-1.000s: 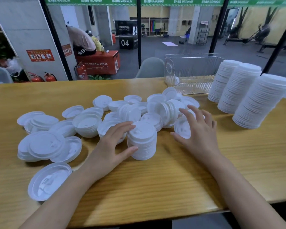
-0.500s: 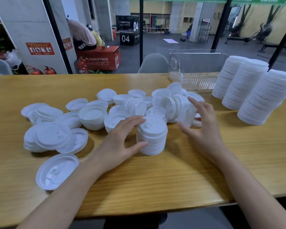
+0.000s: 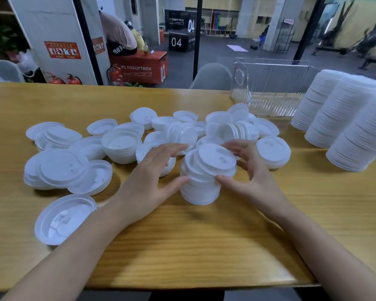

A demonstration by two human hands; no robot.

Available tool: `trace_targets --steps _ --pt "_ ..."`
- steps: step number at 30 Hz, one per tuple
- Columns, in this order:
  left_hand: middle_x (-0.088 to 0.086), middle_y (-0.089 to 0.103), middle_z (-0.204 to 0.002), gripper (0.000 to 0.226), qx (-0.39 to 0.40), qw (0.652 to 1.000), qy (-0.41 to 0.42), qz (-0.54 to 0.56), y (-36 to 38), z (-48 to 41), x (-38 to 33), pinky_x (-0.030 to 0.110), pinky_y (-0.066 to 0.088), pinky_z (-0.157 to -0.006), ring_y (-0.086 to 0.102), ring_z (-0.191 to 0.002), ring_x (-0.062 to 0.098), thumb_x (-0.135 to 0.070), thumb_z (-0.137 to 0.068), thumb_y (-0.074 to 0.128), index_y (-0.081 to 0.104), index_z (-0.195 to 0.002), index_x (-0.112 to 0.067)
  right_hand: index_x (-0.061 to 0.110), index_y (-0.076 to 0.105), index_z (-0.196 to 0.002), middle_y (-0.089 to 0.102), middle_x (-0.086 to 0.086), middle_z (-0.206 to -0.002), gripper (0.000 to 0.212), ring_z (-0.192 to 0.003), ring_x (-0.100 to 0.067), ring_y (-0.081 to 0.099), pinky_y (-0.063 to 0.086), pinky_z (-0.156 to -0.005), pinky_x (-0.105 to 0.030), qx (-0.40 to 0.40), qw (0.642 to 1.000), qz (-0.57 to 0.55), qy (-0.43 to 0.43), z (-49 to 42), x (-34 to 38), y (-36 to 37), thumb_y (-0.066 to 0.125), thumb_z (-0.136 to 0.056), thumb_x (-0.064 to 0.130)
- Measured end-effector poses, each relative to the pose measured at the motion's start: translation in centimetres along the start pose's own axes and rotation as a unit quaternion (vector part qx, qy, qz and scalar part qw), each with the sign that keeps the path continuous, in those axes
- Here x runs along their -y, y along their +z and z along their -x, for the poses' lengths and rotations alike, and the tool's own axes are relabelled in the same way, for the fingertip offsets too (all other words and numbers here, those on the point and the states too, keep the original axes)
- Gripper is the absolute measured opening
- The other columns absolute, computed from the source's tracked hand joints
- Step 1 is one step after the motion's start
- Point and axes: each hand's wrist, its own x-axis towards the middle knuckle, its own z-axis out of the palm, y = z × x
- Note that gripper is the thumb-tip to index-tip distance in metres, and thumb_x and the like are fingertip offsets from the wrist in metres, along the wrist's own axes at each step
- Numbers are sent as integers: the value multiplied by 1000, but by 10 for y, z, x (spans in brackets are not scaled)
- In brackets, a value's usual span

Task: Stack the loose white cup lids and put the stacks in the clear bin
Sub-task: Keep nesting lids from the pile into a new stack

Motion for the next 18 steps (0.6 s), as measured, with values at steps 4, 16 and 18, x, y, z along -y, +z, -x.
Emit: trace_targets --steps 4,16,18 --pt "-27 51 -126 52 0 1000 0 -10 0 1 0 13 38 -99 49 -125 8 -48 -89 58 43 -138 -39 40 61 -118 60 19 -127 52 -125 -10 50 37 -102 -18 16 997 67 -19 -3 3 0 72 -69 52" --pt "-14 53 -135 43 -22 999 25 -31 -2 0 -1 24 40 -103 46 -130 11 -18 -91 61 53 -134 -23 41 65 -116 55 23 -135 48 -133 -11 40 34 -112 -34 29 989 128 -75 -10 5 6 73 -70 51" --pt "-17 53 -135 41 -11 999 29 -29 -2 1 -1 22 40 -102 46 -129 11 -24 -93 57 53 -134 -24 40 65 -116 56 22 -135 48 -133 -11 40 34 -111 -36 25 988 133 -77 -10 5 6 73 -70 52"
